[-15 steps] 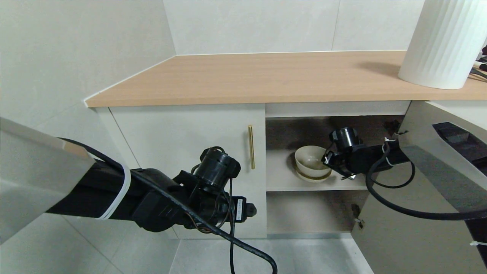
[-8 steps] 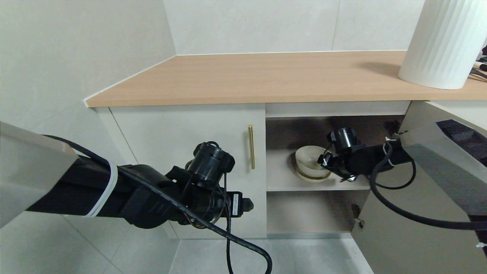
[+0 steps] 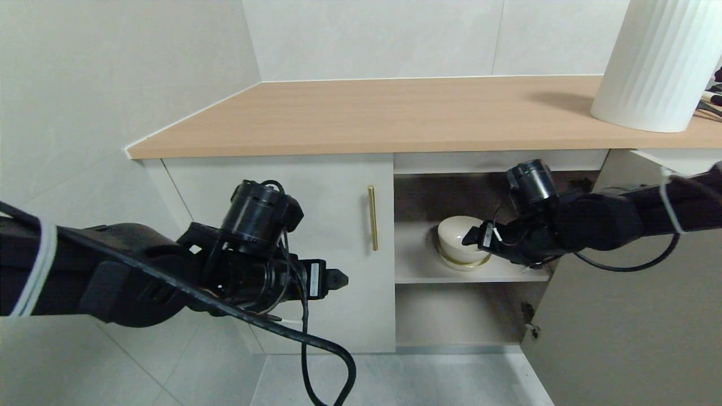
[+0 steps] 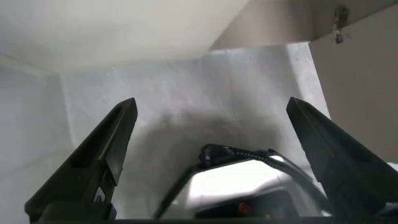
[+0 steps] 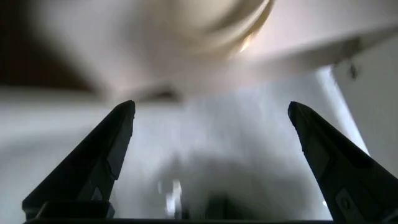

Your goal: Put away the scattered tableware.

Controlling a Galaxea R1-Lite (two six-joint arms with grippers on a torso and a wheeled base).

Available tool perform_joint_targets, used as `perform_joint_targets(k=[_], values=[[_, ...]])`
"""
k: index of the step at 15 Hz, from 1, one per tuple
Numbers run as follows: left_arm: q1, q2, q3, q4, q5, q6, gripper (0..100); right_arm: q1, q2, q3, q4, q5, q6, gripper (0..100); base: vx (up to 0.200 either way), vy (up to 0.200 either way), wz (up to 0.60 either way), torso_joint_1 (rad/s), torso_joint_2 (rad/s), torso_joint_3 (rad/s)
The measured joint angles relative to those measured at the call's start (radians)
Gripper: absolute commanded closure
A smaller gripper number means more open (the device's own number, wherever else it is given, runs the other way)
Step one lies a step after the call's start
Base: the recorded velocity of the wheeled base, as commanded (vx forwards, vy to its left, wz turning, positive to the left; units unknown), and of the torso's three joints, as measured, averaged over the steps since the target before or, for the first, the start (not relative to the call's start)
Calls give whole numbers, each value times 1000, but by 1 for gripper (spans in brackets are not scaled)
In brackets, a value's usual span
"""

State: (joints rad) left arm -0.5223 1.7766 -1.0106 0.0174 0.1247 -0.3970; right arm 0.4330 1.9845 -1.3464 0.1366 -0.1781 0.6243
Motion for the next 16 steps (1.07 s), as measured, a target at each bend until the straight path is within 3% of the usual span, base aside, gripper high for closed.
perform_joint_targets(k=[4,9,13,16], values=[[25,-148,30,72,0,10,0,54,-254,99,183,40,-114,0,0,0,0,0,0,0],[27,-284,116,99,2,10,0,67,-451,276,193,38,-136,0,0,0,0,0,0,0],[6,-302,121,96,3,9,0,80,-520,337,171,36,-137,0,0,0,0,0,0,0],[-16,-282,109,93,23,6,0,93,-534,356,153,35,-138,0,-200,0,0,6,4,-1]])
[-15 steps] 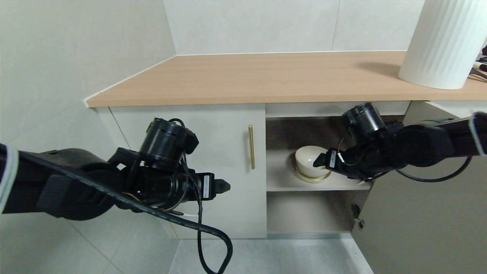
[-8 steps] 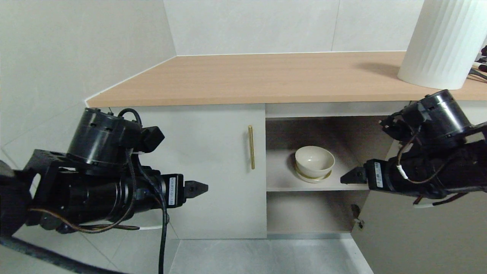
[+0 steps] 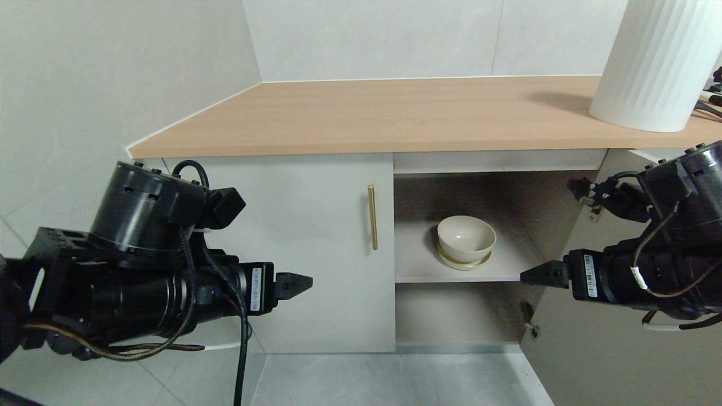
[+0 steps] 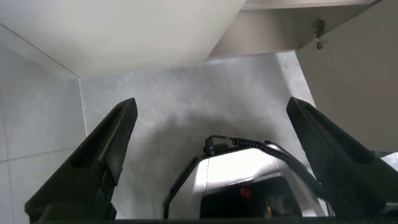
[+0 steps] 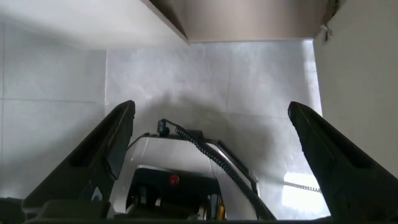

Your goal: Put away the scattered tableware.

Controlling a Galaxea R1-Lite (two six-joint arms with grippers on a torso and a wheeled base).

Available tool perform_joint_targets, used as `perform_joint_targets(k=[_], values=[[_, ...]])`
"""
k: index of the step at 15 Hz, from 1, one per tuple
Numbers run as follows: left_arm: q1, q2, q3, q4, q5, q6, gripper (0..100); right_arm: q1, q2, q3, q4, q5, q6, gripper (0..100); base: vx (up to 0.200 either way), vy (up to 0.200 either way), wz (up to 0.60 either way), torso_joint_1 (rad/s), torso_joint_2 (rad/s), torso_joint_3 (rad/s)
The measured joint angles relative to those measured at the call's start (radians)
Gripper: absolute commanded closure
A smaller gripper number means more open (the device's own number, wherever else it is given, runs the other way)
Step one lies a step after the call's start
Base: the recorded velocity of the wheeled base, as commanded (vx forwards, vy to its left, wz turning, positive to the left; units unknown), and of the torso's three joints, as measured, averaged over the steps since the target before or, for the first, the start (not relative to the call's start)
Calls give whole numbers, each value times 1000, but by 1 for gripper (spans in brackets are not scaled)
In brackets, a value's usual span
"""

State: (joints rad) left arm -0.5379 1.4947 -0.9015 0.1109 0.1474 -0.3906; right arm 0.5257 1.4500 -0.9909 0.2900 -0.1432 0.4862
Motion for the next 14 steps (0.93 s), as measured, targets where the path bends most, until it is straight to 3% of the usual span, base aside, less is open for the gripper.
perform_joint_targets(k=[2,12,14], values=[[-11,24,-3,0,37,-2,0,5,-2,5,-4,0,0,0,-200,0,0,0,0,2],[-20,55,-3,-1,39,-3,0,7,3,12,-4,0,-1,0,-200,0,0,0,3,3],[-22,57,-3,-1,39,-3,0,9,6,13,-4,1,-1,0,0,0,0,0,0,0]])
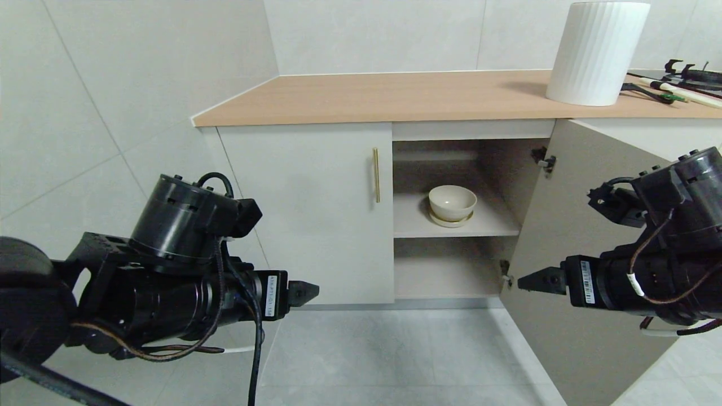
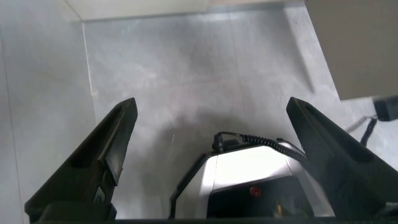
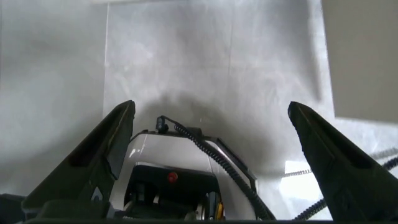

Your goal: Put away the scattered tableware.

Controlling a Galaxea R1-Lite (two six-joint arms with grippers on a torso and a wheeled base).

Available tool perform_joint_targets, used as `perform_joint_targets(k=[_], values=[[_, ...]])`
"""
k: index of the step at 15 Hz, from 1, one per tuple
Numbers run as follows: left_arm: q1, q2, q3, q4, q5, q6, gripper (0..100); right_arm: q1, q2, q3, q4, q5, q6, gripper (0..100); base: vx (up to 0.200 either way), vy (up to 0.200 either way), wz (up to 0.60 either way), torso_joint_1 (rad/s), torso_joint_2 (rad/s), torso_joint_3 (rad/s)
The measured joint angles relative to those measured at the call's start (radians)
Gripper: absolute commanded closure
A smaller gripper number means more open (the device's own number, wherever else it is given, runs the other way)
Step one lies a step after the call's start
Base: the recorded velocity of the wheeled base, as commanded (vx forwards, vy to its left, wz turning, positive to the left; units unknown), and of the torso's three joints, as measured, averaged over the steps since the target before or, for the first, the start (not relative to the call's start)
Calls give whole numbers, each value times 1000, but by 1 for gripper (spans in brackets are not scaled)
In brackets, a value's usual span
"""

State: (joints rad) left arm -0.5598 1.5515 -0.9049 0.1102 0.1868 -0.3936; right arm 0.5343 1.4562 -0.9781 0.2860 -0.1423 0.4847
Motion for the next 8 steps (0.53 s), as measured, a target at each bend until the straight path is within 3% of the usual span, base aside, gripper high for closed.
perform_joint_targets(k=[8], values=[[0,6,-7,0,1,-26,0,1,5,1,1,-1,0,0,0,0,0,0,0,0]])
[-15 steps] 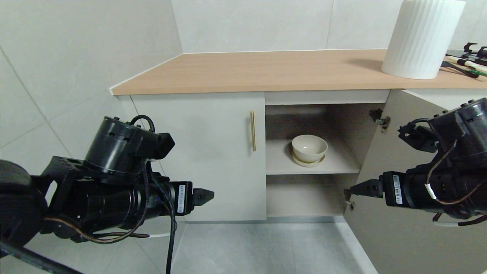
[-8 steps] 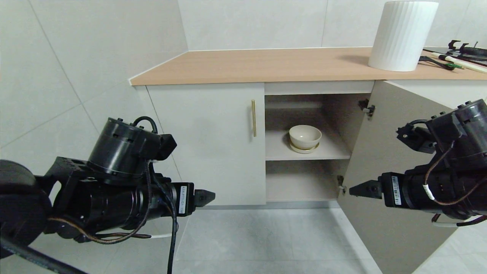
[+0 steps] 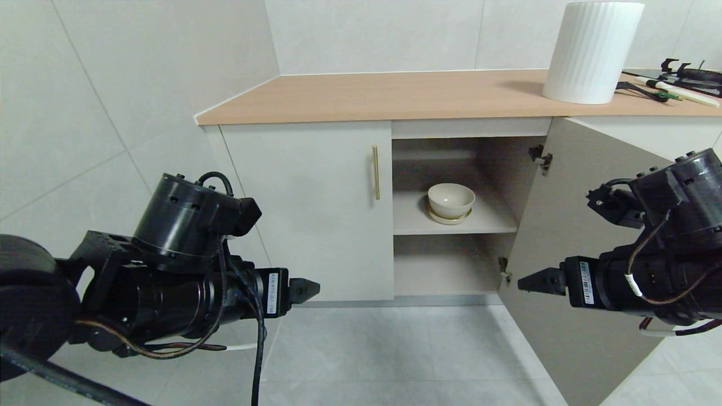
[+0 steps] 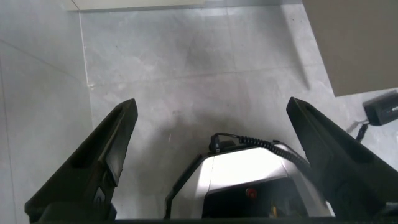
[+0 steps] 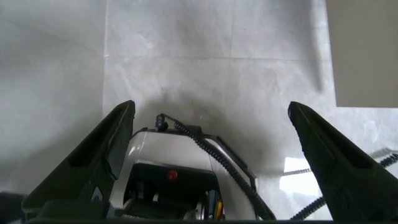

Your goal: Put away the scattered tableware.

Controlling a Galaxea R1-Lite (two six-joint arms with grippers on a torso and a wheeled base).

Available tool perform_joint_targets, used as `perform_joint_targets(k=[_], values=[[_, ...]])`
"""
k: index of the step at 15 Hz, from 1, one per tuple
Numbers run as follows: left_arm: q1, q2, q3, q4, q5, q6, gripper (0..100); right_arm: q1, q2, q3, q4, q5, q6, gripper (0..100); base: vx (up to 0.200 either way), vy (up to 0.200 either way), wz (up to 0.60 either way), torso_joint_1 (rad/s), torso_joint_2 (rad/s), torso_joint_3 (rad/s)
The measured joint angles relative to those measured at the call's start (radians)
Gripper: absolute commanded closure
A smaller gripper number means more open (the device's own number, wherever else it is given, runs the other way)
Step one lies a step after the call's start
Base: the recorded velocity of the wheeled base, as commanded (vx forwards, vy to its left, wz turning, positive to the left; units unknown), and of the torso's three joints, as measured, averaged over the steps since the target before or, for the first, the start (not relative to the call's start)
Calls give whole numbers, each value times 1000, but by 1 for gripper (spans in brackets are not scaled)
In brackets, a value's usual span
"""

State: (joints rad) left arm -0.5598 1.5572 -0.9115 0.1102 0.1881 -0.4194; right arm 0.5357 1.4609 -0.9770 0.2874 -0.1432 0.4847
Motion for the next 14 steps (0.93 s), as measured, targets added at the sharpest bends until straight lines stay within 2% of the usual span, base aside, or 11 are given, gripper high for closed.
perform_joint_targets(k=[2,5,7,10,12,14], values=[[0,1,-1,0,1,0,0,1,-5,5,4,0,-10,0,0,-200,0,2,5,2],[2,1,0,0,2,1,0,4,-39,54,7,4,-127,0,0,-200,0,2,1,1],[-3,2,0,-1,0,1,0,5,-60,72,31,0,-140,0,0,-200,0,5,5,-2],[0,3,0,1,0,0,0,22,-100,56,194,1,-185,0,0,-200,0,-1,2,1],[0,3,-1,0,0,0,0,26,-130,43,243,-3,-205,0,0,-200,0,0,5,5],[0,3,-1,0,0,0,0,26,-157,32,312,-26,-223,0,0,0,0,0,0,0]])
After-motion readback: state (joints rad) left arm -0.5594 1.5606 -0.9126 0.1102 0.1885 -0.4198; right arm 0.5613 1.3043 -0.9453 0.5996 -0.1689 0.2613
